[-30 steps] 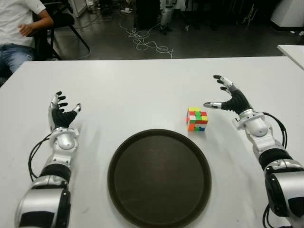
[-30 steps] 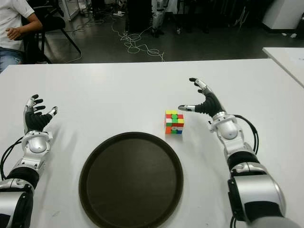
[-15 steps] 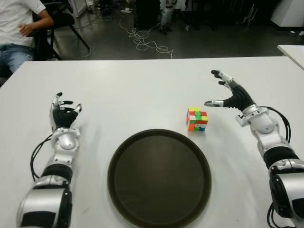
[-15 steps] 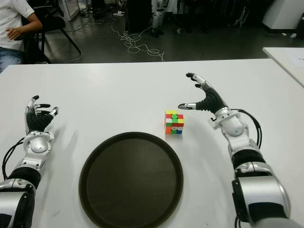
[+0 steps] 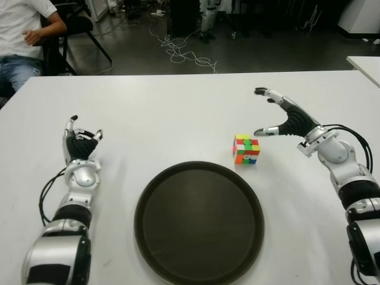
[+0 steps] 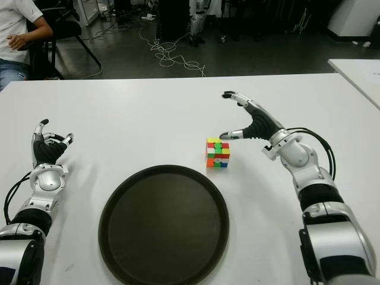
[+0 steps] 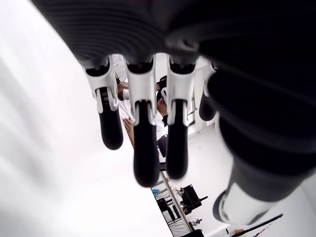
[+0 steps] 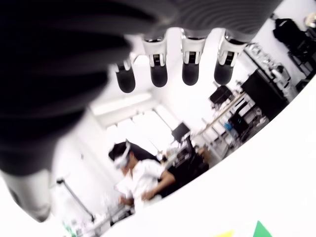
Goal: Pick up the Rubik's Cube and put it in the plate
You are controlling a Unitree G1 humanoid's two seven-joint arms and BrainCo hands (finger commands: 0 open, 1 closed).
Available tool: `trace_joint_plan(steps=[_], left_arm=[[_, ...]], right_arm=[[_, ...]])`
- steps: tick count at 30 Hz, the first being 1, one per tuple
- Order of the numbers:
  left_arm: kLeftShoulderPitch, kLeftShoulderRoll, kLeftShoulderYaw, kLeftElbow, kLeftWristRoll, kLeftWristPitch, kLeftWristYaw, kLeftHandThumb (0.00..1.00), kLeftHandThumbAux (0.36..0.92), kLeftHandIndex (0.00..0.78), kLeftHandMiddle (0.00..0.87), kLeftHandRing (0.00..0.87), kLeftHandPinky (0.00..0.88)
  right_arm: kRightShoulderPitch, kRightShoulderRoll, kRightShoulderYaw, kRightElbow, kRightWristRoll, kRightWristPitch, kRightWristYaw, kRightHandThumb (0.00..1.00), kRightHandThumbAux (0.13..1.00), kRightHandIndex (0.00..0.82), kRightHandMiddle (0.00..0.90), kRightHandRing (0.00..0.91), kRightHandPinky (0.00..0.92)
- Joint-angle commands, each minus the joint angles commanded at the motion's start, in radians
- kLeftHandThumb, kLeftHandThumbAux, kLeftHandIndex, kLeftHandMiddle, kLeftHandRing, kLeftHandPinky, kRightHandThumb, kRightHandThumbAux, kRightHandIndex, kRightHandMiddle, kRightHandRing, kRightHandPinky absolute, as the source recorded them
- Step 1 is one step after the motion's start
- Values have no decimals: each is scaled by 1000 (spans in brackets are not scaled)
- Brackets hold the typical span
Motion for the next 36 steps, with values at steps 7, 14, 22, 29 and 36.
trace_joint_plan(steps=[7, 14, 22, 29, 36], left_arm=[[3, -3, -2, -3, 3, -8, 3, 0, 786, 109, 637, 740, 764], [6, -6, -2, -9, 3, -10, 5, 0, 771, 97, 706, 779, 792], [7, -10, 3, -14, -1, -6, 7, 0, 768, 92, 728, 790, 795], [9, -11, 7, -18, -2, -3, 6, 0, 776, 97, 694, 773, 783], [11, -10, 8, -23, -1, -9, 5, 18, 776, 112, 450, 549, 585]], right_arm=[[-2, -7, 22, -39, -27, 18, -6, 0, 645, 29, 33, 30, 26], [-22, -32, 80, -98, -121, 76, -13, 0, 665, 43, 43, 45, 35], [-62, -53, 154, -156, -238, 185, 1, 0, 664, 55, 53, 52, 35], [-103, -58, 222, -199, -325, 308, 57, 0, 646, 36, 31, 48, 28], [-120, -53, 250, -222, -334, 369, 109, 0, 673, 33, 28, 39, 14]])
